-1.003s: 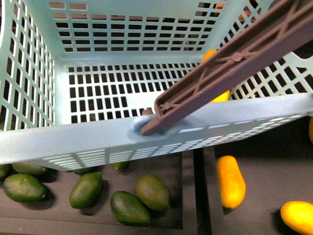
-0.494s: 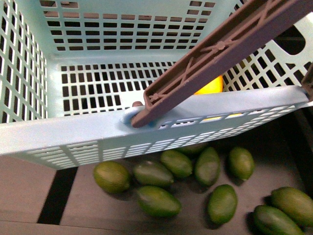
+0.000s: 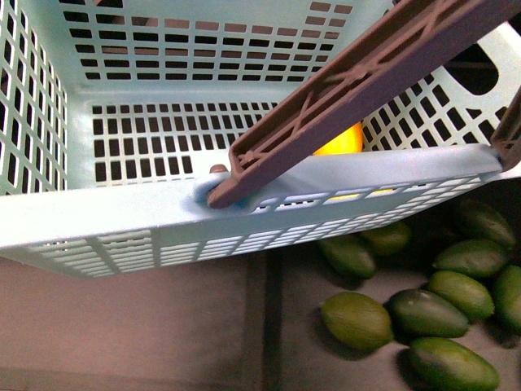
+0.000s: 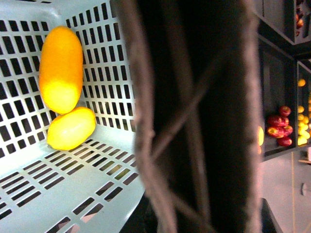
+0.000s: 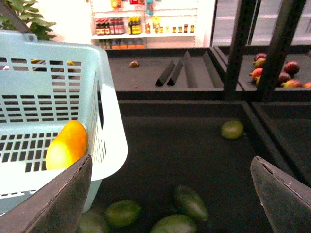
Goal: Pick lemon and mango into basket
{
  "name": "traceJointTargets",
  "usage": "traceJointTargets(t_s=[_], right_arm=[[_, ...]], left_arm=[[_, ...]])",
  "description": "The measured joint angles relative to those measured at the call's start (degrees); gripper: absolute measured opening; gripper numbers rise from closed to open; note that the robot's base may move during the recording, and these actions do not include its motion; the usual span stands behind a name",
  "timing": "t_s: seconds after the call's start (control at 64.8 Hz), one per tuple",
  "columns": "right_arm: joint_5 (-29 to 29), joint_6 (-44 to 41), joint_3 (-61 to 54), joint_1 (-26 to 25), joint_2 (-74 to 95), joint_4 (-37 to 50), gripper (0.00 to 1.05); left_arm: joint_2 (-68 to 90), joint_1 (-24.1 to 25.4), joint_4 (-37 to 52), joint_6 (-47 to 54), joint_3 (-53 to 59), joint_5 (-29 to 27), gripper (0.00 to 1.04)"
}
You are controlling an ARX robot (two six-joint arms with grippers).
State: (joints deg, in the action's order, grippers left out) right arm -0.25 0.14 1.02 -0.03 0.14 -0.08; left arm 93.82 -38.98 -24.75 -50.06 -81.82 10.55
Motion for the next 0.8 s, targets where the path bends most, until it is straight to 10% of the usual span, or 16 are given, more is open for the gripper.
traceJointTargets(t_s=[0.355,0.509,0.802], right_arm=[[0.07,0.02,0.0,0.0,0.04,-0.02,0.96],[0.26,0.02,0.0,0.0,0.04,0.0,0.96],[0.22,0.02,0.0,0.0,0.07,0.0,0.96]], left_arm=[[-0.04,0.5,0.07,0.02,0.0,-0.81,0.05],[2.12,-2.1,14.32,-30.71,1.79,-38.6,0.05],[11.54,6.45,14.88,-40.48,-5.33,-39.95,0.05]])
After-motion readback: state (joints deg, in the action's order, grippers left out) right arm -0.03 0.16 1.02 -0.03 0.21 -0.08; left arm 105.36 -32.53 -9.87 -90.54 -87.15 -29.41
